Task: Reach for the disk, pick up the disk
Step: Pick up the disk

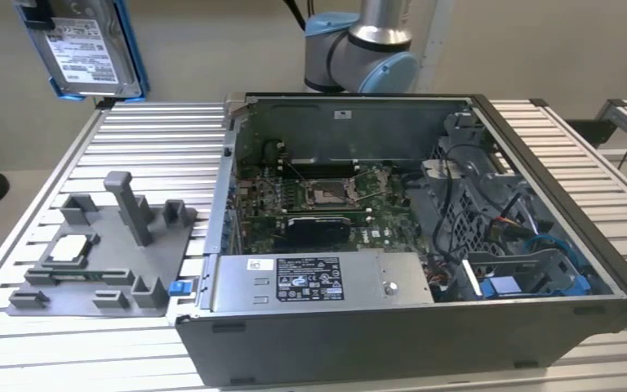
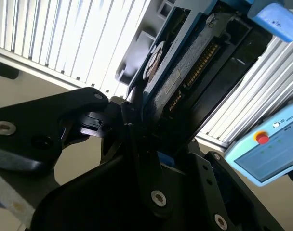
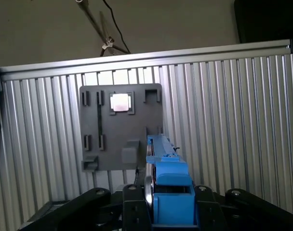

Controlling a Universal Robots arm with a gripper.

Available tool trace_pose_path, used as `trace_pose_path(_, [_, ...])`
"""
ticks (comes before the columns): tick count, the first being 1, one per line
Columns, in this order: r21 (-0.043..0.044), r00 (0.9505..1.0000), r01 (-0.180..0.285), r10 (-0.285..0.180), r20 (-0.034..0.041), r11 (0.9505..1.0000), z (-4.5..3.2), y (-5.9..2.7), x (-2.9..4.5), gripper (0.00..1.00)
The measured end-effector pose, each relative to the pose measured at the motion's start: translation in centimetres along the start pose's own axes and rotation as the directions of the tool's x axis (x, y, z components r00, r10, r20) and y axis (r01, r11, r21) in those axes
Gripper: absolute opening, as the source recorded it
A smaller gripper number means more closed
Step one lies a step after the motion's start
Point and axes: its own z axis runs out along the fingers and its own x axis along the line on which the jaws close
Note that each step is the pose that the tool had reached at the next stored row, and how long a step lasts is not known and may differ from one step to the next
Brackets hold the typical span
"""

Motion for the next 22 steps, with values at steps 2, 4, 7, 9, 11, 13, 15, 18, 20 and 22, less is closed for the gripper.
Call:
trace_pose_path(2, [-0.0002,1.0,0.0,0.0,0.0001,1.0,-0.01,-0.44,-0.05,0.0])
trace_pose_path(4, [-0.0005,1.0,0.0,0.0,0.0,1.0,-0.03,-0.92,-0.11,0.0])
trace_pose_path(7, [-0.0012,1.0,0.0,0.0,-0.0001,1.0,-0.07,-1.69,-0.2,0.0])
trace_pose_path(9, [-0.0016,1.0,0.0,0.0,-0.0001,1.0,-0.08,-2.24,-0.26,0.0])
trace_pose_path(11, [-0.002,1.0,0.0,0.0,-0.0001,1.0,-0.1,-2.85,-0.34,0.0])
trace_pose_path(13, [-0.0022,1.0,0.0,0.0,-0.0002,1.0,-0.12,-3.4,-0.4,0.0])
trace_pose_path(15, [-0.0024,1.0,0.0,0.0,-0.0002,1.0,-0.15,-3.99,-0.47,0.0])
trace_pose_path(18, [-0.0027,1.0,0.0,0.0,-0.0003,1.0,-0.18,-4.86,-0.57,0.0])
trace_pose_path(20, [-0.0029,1.0,0.0,0.0,-0.0003,1.0,-0.2,-5.45,-0.64,0.0])
trace_pose_path(22, [-0.0031,1.0,0.0,0.0,-0.0003,1.0,-0.22,-6.01,-0.71,0.0])
